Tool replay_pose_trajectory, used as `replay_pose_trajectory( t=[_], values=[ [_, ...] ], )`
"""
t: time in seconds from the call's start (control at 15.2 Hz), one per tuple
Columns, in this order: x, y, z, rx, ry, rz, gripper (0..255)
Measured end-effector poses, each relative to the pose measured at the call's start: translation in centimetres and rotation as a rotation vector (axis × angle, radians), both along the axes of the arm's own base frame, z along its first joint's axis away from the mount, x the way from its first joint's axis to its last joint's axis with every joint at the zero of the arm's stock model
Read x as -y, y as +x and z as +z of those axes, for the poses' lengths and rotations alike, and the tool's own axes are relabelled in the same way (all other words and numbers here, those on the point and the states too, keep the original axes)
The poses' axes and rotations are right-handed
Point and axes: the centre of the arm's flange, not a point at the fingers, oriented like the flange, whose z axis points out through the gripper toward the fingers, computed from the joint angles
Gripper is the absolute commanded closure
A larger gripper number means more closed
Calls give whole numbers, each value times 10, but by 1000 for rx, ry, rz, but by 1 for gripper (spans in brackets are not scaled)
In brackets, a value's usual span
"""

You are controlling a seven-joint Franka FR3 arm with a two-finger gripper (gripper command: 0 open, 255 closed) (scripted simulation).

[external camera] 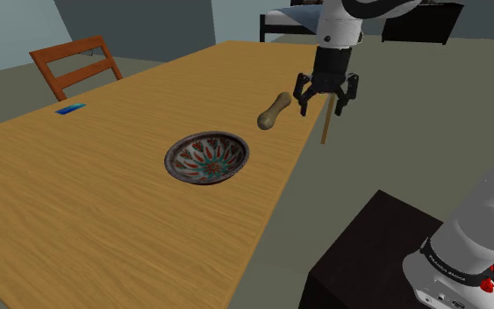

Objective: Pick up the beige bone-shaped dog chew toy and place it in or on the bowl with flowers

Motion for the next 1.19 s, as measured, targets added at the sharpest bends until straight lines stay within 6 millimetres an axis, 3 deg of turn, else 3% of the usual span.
replay_pose_trajectory(
  t=[0.4,0.66,1.19],
  values=[
    [-21,68,11,14,2,-304,0],
    [-21,110,19,23,4,-494,0],
    [-26,122,-17,24,6,-534,0]
  ],
)
